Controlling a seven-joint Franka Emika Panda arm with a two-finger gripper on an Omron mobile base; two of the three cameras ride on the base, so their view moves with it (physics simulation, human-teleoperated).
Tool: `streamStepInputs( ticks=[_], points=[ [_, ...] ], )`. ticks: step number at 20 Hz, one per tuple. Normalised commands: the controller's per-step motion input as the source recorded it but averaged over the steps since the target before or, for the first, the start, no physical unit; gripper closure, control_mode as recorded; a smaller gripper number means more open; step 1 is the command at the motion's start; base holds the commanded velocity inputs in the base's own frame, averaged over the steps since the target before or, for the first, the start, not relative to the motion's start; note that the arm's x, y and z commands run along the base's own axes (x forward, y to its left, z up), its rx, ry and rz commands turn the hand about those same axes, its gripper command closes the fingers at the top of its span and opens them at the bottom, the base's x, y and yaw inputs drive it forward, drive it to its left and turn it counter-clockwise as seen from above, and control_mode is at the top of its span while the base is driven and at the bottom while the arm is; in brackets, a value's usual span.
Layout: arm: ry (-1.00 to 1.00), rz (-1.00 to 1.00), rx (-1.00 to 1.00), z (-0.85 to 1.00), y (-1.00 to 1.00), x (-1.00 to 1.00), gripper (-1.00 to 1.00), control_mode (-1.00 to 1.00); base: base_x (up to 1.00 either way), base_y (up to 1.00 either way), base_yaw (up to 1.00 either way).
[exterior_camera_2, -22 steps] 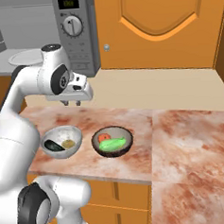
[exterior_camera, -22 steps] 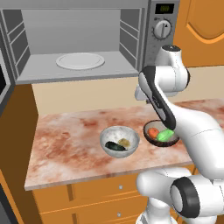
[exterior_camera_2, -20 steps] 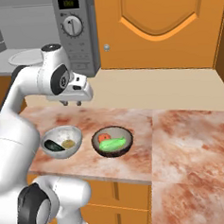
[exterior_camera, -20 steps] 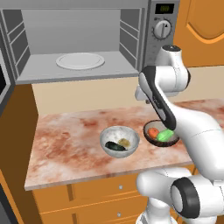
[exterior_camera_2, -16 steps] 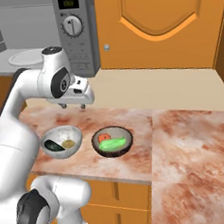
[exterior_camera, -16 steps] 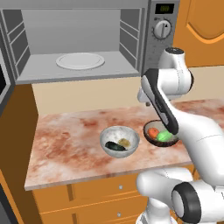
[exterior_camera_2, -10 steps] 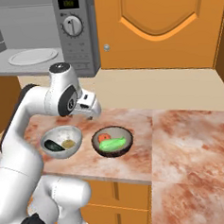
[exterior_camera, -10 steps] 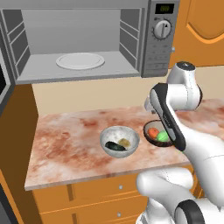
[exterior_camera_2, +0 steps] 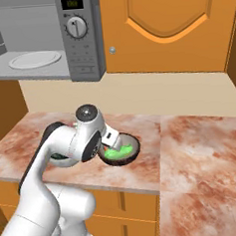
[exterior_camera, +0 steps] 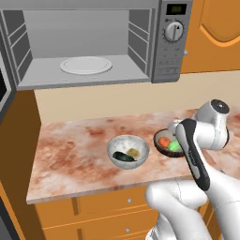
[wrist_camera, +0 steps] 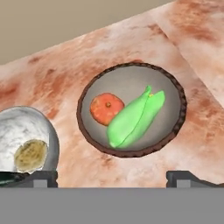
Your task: Place the bowl containing the squash and corn in the microwave. Close the microwave door and press the start button to microwave the meal.
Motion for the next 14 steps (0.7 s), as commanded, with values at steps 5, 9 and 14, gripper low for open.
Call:
streamStepInputs(
  ticks=[5,9,14],
  points=[
    [0.03,-0.16,0.11,-0.31,-0.57,0.0,-1.0,-1.0,0.0,0.0,0.0],
    [0.05,-0.13,0.12,-0.18,-0.57,0.0,-1.0,-1.0,0.0,0.0,0.0],
    [0.03,-0.08,0.13,-0.15,-0.42,0.01,-1.0,-1.0,0.0,0.0,0.0]
  ],
)
